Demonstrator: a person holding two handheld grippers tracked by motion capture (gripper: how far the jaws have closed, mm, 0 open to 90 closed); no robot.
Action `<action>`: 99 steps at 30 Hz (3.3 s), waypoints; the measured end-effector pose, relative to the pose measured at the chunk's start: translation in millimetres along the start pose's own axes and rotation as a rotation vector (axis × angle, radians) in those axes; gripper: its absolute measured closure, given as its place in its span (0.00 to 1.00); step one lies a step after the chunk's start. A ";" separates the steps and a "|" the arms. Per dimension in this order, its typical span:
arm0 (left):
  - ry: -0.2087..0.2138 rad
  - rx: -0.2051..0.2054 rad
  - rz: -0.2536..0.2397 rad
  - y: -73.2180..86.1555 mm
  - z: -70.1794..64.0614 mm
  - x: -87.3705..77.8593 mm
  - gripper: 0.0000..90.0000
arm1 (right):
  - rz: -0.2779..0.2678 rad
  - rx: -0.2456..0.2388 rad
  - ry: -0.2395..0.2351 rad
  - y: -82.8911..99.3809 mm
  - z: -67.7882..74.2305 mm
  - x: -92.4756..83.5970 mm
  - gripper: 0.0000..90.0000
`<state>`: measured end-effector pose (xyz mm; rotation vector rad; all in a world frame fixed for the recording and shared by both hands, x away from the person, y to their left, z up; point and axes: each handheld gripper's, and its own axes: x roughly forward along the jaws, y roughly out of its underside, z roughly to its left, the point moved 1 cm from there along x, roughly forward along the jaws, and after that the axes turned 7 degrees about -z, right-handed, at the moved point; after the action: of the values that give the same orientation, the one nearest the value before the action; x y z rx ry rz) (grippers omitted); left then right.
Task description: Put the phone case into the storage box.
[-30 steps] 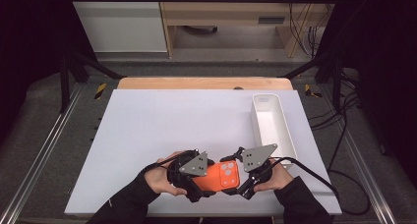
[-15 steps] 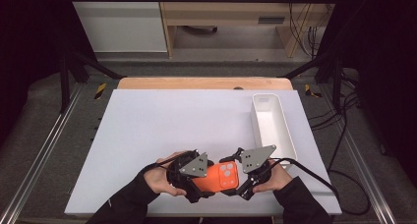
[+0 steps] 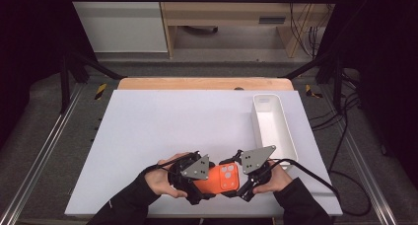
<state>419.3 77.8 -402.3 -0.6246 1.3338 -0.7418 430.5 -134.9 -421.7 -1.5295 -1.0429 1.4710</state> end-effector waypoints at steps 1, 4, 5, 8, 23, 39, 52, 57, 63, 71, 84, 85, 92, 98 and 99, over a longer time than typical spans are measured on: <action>0.000 0.000 0.000 0.0 0.0 0.0 0.17 | -0.001 0.006 -0.004 0.1 -0.1 0.1 0.18; -0.008 0.003 0.011 -0.9 -0.5 0.1 0.17 | -0.001 0.006 0.002 -0.1 0.1 0.7 0.17; -0.011 0.004 0.011 -0.9 -0.5 0.2 0.17 | -0.003 0.008 0.004 -0.2 0.2 0.8 0.17; -0.014 0.004 0.011 -1.0 -0.5 0.2 0.17 | -0.007 0.013 0.008 -0.4 0.3 0.7 0.17; -0.014 -0.001 0.012 -0.3 0.4 0.5 0.17 | -0.008 0.029 0.010 -0.5 -0.9 0.7 0.18; -0.007 -0.074 -0.033 -1.1 4.5 -6.1 0.05 | 0.001 0.043 0.023 -5.4 -2.4 -7.2 0.18; -0.029 -0.151 -0.020 10.2 11.0 -20.5 0.00 | 0.094 0.044 0.066 -17.6 -8.1 -27.4 0.18; -0.003 -0.161 0.014 16.2 11.0 -18.1 0.00 | 0.160 0.030 0.063 -30.0 -9.2 -31.4 0.18; 0.018 -0.160 0.048 18.0 10.2 -15.4 0.00 | 0.252 0.025 0.059 -45.9 -11.1 -31.1 0.18; 0.033 -0.151 0.106 15.8 10.7 -12.4 0.00 | 0.347 0.021 0.035 -60.6 -12.5 -20.9 0.18; 0.040 -0.142 0.161 7.9 18.9 -7.7 0.00 | 0.461 0.023 0.032 -76.5 -16.7 -7.5 0.18; 0.040 -0.140 0.170 7.1 19.1 -6.9 0.00 | 0.468 0.030 0.029 -77.2 -16.7 -6.2 0.18; 0.043 -0.114 0.205 2.8 19.9 -0.2 0.00 | 0.495 0.030 0.023 -81.3 -17.6 -0.2 0.18; 0.041 -0.103 0.232 0.3 19.7 8.2 0.00 | 0.518 0.033 0.026 -83.0 -17.2 4.8 0.18; 0.041 -0.103 0.238 -0.1 19.7 9.2 0.00 | 0.523 0.035 0.025 -83.1 -17.3 5.3 0.18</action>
<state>439.6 70.3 -405.2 -0.5233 1.4614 -0.4973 443.5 -98.1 -346.1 -1.8802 -0.6184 1.7954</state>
